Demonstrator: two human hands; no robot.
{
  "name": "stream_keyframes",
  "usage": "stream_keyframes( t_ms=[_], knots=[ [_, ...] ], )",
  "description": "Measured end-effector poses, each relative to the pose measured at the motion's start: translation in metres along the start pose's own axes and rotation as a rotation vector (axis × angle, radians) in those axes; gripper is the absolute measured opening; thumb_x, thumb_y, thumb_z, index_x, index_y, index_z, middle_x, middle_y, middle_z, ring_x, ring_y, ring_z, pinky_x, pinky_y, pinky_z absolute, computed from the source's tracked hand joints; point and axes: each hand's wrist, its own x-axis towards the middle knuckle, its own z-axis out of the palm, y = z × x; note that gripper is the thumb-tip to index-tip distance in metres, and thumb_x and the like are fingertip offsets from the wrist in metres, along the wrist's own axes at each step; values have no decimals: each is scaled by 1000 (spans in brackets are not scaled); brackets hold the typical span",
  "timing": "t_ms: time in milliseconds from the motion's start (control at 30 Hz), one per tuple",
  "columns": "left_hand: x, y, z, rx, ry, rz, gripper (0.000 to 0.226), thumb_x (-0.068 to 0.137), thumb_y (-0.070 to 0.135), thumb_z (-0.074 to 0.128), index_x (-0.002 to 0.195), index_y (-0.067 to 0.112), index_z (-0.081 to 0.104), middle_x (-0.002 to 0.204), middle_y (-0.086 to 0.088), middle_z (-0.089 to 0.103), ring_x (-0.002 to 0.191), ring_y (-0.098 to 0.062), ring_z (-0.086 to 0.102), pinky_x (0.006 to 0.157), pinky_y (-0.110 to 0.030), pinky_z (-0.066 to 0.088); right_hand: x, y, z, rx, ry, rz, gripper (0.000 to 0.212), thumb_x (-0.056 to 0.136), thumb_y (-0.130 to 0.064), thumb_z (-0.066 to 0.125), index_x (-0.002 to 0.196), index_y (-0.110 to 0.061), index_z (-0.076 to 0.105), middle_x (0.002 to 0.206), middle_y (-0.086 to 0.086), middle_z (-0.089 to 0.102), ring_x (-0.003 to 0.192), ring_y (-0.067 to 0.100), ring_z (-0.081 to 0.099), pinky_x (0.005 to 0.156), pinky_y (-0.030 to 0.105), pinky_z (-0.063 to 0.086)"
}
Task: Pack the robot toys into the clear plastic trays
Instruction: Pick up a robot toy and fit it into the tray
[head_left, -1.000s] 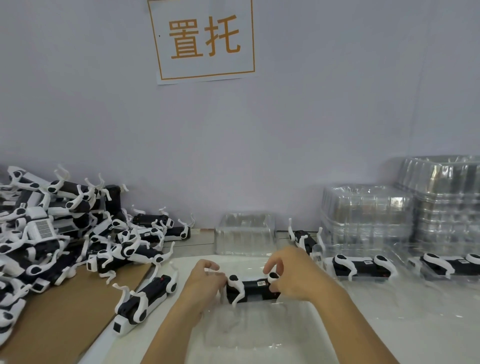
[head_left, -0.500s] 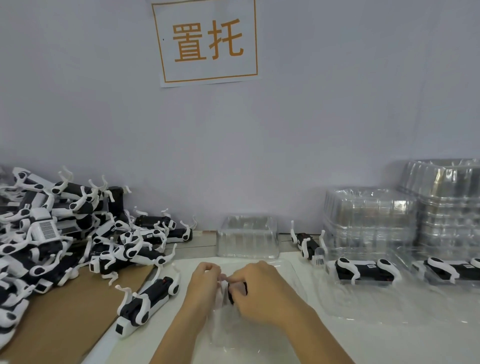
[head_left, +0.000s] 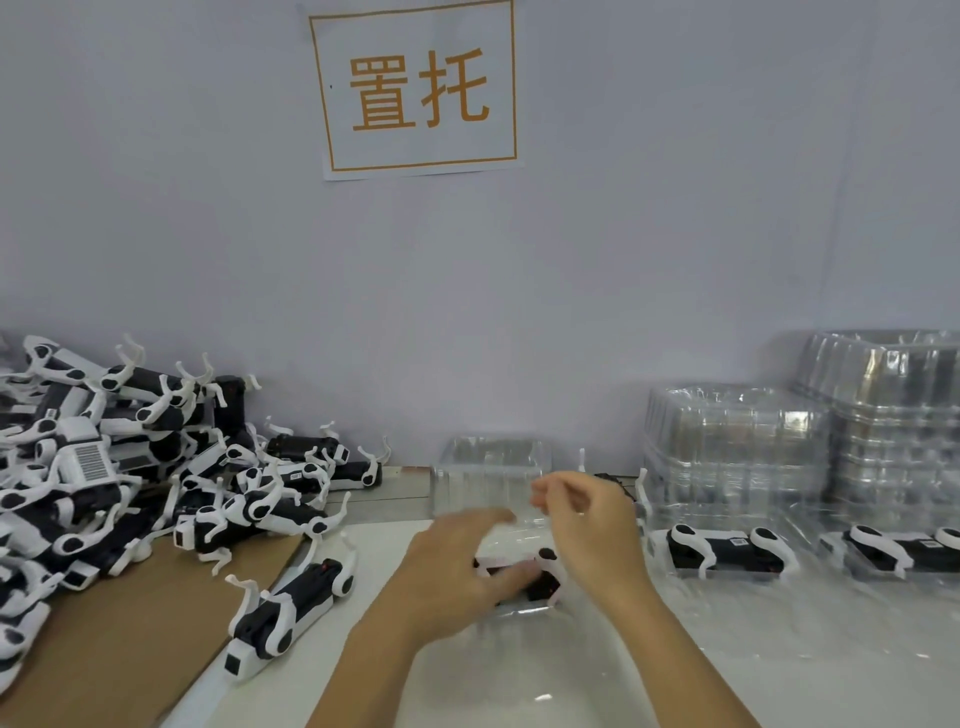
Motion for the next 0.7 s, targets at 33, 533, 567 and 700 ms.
stream_keyframes(
  t_ms=[33, 533, 567, 700],
  knots=[
    [0, 4, 3, 75, -113, -31, 82, 63, 90, 45, 136, 51, 45, 154, 20, 32, 145, -8, 20, 116, -29, 14, 2, 1, -4, 22, 33, 19, 32, 95, -14, 53, 77, -33, 71, 78, -19, 73, 80, -3, 68, 72, 16, 50],
    [1, -2, -5, 7, 77, -199, 74, 55, 91, 51, 119, 53, 58, 112, 14, 49, 110, -12, 46, 100, -35, 30, 8, 12, -17, 289, 458, 198, 35, 92, -7, 48, 77, -29, 71, 74, -10, 71, 70, -1, 62, 70, 29, 48],
    [2, -3, -10, -140, 124, -201, 71, 54, 89, 55, 114, 53, 61, 108, 18, 58, 105, -9, 56, 99, -36, 39, 8, 14, -16, 309, 448, 229, 34, 92, -7, 47, 79, -27, 72, 76, -7, 72, 73, 5, 63, 72, 33, 49],
    [-1, -2, -23, -757, 302, -243, 65, 64, 75, 73, 117, 38, 66, 98, 18, 74, 90, 4, 68, 86, -24, 51, 1, 14, -6, 307, 185, 222, 25, 93, -7, 56, 90, -26, 72, 80, -5, 73, 77, 15, 68, 70, 31, 50]
  ],
)
